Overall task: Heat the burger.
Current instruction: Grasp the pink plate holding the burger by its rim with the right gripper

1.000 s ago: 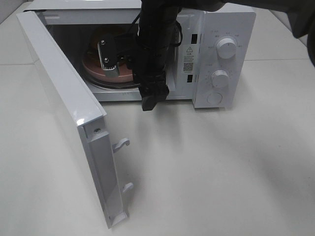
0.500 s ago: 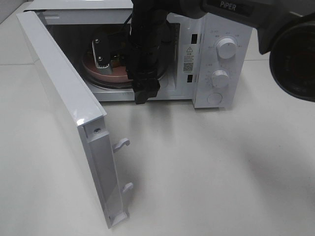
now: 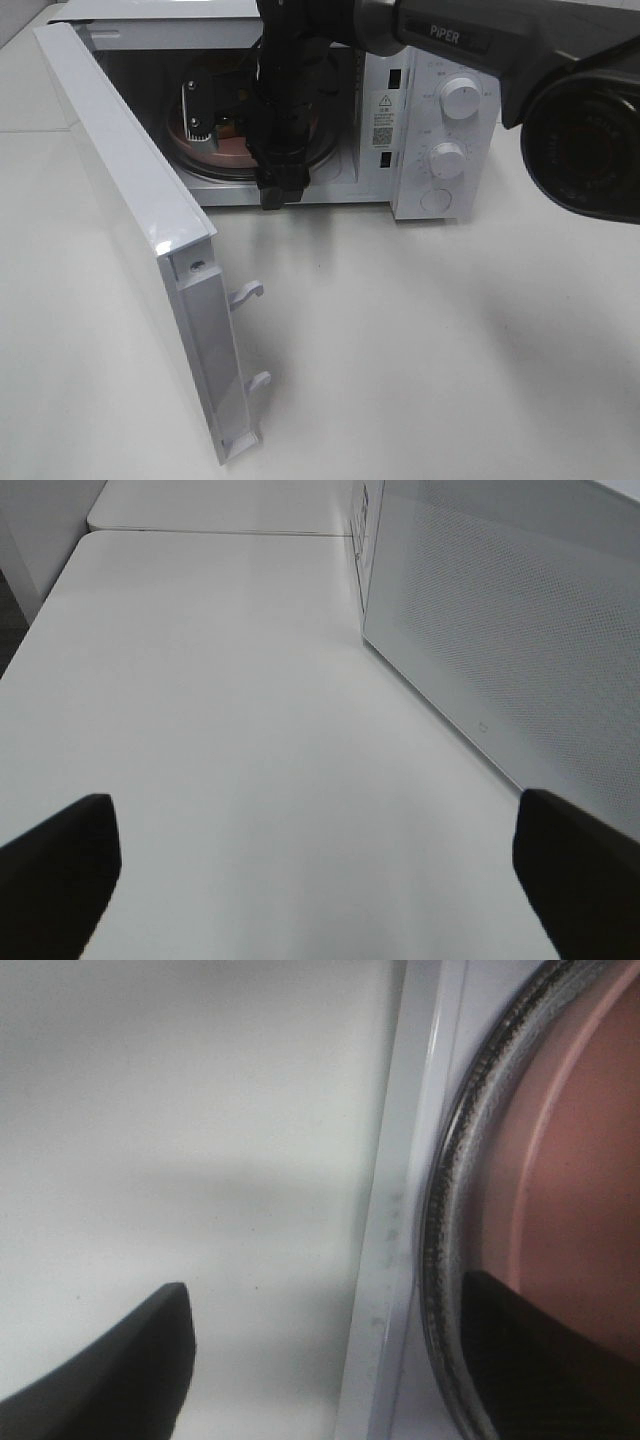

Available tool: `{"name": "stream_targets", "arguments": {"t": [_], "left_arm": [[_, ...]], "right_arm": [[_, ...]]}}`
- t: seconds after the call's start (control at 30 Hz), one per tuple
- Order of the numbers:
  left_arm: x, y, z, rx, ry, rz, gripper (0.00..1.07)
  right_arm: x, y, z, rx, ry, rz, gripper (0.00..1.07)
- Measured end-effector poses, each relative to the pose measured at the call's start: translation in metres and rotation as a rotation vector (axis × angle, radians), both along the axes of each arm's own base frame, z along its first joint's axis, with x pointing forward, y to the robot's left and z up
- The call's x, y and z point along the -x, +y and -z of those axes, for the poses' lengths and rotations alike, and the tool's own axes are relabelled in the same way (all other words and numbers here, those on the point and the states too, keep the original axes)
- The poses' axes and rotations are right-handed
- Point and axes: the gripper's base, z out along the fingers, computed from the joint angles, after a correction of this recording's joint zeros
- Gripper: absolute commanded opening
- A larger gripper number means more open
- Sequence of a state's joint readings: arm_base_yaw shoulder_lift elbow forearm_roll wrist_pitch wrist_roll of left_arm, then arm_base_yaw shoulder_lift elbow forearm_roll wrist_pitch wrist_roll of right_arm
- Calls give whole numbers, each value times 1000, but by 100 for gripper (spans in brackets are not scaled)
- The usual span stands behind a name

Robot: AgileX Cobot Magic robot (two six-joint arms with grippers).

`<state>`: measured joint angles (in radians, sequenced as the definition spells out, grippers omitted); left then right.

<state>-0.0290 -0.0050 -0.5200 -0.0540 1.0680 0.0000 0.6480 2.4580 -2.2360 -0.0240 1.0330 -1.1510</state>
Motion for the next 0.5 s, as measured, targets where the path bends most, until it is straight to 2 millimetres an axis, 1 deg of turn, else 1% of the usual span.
{"name": "stream_targets", "arguments": {"t": [0.13,0.37,0.5], "left_arm": [[0,0,0,0,0,0,100],[0,0,0,0,0,0,100],[0,0,0,0,0,0,100]], "right_arm": [[-2,1,3,-3,-3,1,74],[-7,4,-3,-46,-38,43,74],[-8,4,-2,-50,-34,57,74]]}}
